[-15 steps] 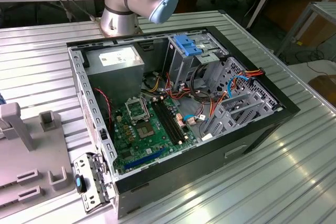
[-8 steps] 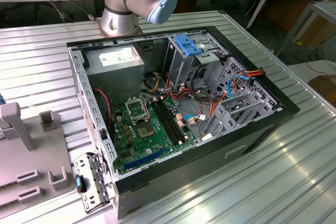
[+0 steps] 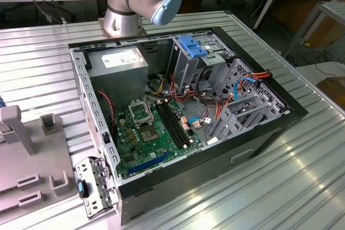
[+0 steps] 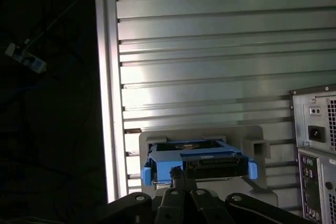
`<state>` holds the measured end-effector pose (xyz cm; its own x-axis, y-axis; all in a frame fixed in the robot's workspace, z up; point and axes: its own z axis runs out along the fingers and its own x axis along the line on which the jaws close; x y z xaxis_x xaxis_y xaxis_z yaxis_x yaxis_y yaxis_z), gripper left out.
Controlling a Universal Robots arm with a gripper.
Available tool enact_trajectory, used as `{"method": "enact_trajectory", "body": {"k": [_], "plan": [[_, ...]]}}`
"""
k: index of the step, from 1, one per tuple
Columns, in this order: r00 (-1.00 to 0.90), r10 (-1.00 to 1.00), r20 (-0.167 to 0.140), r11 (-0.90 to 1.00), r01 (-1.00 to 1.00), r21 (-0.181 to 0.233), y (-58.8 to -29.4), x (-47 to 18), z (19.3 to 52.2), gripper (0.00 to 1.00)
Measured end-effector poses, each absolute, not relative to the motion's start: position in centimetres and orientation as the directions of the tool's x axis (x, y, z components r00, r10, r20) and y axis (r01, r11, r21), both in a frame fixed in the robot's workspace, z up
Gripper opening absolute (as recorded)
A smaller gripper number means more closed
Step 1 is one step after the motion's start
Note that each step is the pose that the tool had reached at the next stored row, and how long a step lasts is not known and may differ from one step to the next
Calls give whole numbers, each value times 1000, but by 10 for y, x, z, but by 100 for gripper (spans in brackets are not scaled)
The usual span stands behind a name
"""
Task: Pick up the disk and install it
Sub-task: 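Reach for the disk, then pick up the disk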
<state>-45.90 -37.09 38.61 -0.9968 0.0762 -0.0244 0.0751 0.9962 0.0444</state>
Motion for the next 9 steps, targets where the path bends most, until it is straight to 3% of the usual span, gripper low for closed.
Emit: {"method": "enact_trajectory", "body": {"k": [9], "plan": [[-997,76,-24,996,75,44,-371,-459,386,11]]}}
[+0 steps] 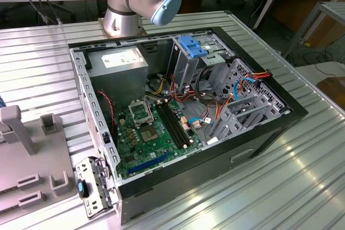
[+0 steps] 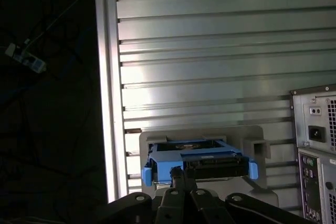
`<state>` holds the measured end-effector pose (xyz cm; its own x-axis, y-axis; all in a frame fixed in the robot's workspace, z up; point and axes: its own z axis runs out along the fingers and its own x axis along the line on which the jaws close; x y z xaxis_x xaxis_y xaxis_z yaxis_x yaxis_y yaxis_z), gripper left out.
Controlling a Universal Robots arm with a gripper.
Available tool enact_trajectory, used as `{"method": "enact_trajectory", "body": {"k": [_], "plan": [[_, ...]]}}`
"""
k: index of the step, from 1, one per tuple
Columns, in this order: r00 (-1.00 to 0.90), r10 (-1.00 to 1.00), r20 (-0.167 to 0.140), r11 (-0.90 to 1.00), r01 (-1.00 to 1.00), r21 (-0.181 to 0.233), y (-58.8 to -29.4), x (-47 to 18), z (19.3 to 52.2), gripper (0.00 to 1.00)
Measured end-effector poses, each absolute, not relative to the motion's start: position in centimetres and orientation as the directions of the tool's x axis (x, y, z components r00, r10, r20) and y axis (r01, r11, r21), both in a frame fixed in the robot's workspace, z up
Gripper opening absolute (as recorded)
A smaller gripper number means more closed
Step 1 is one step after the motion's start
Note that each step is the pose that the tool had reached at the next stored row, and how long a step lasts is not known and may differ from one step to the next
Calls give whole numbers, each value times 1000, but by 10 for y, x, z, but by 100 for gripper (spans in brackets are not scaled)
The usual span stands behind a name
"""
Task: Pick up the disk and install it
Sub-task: 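Pick up the disk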
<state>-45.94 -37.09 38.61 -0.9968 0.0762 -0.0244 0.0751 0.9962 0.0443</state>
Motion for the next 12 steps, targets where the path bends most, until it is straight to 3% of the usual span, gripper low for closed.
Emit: {"method": "enact_trajectory", "body": {"k": [12], "plan": [[-987,-161,-24,986,-162,44,-371,-460,386,11]]}}
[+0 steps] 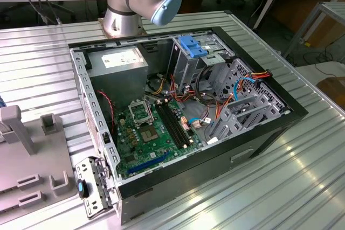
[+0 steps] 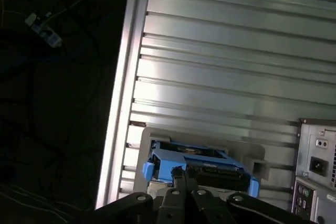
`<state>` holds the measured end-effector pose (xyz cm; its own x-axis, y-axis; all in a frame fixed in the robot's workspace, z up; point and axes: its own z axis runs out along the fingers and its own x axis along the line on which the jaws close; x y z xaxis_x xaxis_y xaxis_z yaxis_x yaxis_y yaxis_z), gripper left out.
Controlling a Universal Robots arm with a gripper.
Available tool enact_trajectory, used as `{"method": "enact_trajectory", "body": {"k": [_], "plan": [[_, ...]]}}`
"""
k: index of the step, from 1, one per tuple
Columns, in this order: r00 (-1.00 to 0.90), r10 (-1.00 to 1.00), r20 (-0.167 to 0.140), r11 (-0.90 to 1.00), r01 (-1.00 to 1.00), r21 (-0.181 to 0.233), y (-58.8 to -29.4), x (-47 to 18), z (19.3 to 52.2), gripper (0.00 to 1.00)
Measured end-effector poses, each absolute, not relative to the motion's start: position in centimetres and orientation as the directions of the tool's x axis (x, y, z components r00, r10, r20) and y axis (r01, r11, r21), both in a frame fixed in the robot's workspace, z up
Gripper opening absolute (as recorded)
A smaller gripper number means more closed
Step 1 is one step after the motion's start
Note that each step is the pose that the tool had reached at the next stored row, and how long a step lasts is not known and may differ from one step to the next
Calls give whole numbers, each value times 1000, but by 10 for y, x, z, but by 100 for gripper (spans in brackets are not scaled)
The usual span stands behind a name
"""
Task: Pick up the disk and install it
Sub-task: 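Pick up the disk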
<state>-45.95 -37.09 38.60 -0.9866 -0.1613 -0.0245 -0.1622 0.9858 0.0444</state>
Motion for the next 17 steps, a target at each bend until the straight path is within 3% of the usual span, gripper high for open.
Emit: {"method": "enact_trajectory", "body": {"k": [17], "plan": [[-759,-651,-20,758,-652,37,-371,-460,380,11]]}}
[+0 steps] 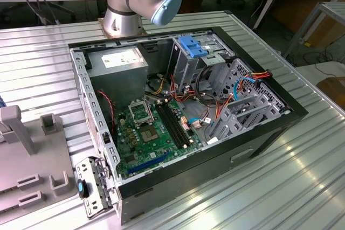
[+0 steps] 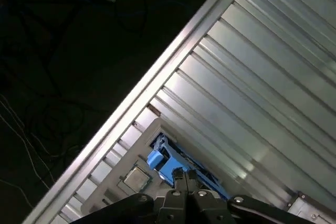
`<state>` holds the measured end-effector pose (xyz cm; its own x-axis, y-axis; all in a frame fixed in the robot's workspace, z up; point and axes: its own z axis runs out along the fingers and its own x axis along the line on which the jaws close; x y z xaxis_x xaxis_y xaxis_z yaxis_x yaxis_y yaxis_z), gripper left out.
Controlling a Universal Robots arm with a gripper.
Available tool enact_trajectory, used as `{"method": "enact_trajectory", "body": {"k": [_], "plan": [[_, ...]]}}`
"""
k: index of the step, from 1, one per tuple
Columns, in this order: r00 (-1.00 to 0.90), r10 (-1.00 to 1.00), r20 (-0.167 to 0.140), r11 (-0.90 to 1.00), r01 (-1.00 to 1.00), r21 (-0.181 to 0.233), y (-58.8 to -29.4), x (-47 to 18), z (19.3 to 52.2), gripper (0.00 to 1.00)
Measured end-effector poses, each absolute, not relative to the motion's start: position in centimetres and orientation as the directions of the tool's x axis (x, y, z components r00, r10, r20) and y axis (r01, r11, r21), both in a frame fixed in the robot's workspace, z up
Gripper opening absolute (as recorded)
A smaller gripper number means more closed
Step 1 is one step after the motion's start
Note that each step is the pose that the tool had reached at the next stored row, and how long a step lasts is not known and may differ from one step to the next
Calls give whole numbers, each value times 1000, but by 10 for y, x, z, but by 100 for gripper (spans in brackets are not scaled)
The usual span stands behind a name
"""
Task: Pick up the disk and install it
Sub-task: 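Pick up the disk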
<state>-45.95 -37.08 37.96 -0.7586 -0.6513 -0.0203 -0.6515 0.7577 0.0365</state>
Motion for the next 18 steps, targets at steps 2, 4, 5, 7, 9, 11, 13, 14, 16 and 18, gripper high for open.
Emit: {"method": "enact_trajectory", "body": {"k": [2,4,5,7,9,11,13,14,16,18], "plan": [[-702,-711,-20,702,-712,36,-371,-460,378,11],[-660,-751,-20,659,-751,36,-371,-460,377,11],[-629,-777,-15,629,-777,32,-371,-460,376,11],[-597,-802,-8,596,-802,26,-371,-460,377,11],[-561,-828,-5,561,-828,25,-371,-460,377,11],[-539,-842,-3,539,-842,23,-371,-460,377,11],[-491,-871,3,491,-871,19,-371,-460,378,11],[-472,-882,4,472,-881,19,-371,-460,378,11],[-433,-901,4,433,-901,19,-371,-460,377,16],[-382,-924,4,382,-924,19,-371,-459,377,29]]}}
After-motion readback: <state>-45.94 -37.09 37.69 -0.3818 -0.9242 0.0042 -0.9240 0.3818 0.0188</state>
